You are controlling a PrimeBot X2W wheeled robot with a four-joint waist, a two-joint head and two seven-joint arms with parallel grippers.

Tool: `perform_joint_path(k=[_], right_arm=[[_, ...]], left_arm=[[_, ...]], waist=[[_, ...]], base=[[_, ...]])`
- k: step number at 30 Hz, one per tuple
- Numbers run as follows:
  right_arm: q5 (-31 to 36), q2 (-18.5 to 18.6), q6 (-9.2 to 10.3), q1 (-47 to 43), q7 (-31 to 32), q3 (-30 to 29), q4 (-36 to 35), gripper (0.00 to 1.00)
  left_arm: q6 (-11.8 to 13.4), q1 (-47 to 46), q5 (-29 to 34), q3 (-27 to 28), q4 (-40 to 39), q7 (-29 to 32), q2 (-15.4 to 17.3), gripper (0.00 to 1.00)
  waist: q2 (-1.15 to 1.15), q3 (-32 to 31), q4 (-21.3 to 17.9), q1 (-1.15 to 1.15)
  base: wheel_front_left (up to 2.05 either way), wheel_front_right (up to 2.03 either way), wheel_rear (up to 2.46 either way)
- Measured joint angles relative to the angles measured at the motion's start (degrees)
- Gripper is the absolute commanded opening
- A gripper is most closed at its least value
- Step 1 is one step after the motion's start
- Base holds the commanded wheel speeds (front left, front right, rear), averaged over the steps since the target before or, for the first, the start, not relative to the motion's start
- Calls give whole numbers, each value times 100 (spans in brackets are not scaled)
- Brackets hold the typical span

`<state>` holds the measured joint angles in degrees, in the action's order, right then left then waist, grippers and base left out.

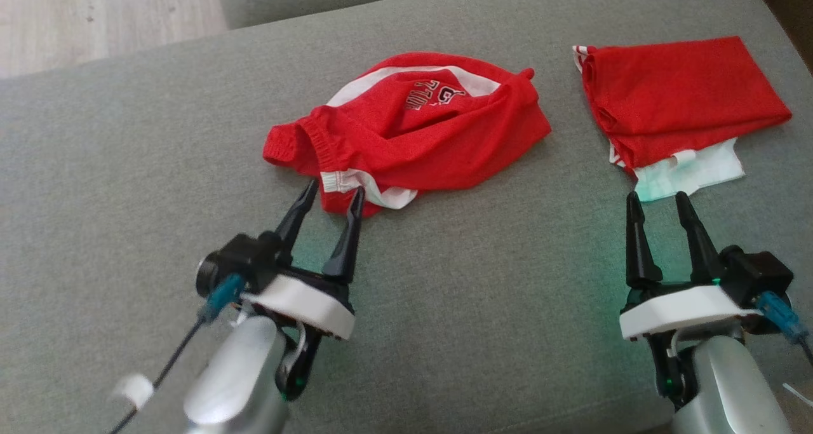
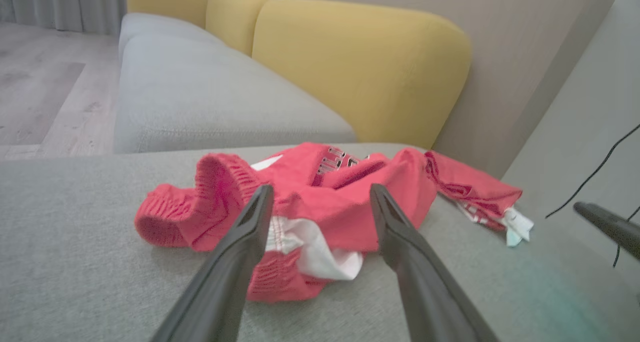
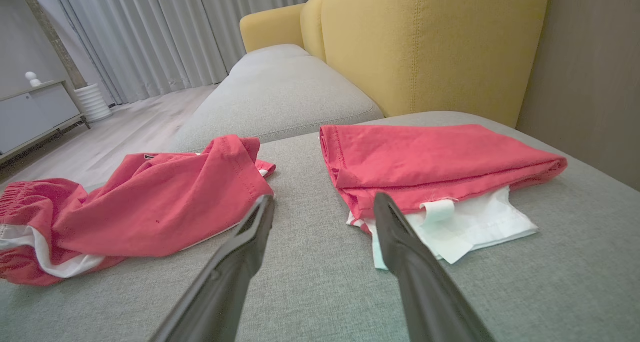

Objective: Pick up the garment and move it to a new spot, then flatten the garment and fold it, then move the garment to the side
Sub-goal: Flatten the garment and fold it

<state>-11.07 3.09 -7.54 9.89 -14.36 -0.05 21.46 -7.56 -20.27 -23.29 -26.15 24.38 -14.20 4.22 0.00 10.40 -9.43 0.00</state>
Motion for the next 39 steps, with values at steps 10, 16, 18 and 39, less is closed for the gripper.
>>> perform_joint_path(k=[10,16,18,39], right_arm=[[-99,-19,0,22,0,91,-7,100],[-104,-23,1,46,0,130,-5,100],[-104,-23,0,48,0,132,-4,100],[60,-23,0,215,0,115,338,100]], left_arm=[[186,-772,9,8,1477,538,13,100],[145,-995,-145,1,1753,420,-22,100],[132,-1045,-156,-1,1813,397,-25,100],[41,-1149,-660,-164,1533,-8,26,0]], waist=[[0,167,-142,0],[0,214,-164,0],[0,228,-167,0],[0,121,229,0]], base=[[0,0,0],[0,0,0],[0,0,0],[0,0,0]])
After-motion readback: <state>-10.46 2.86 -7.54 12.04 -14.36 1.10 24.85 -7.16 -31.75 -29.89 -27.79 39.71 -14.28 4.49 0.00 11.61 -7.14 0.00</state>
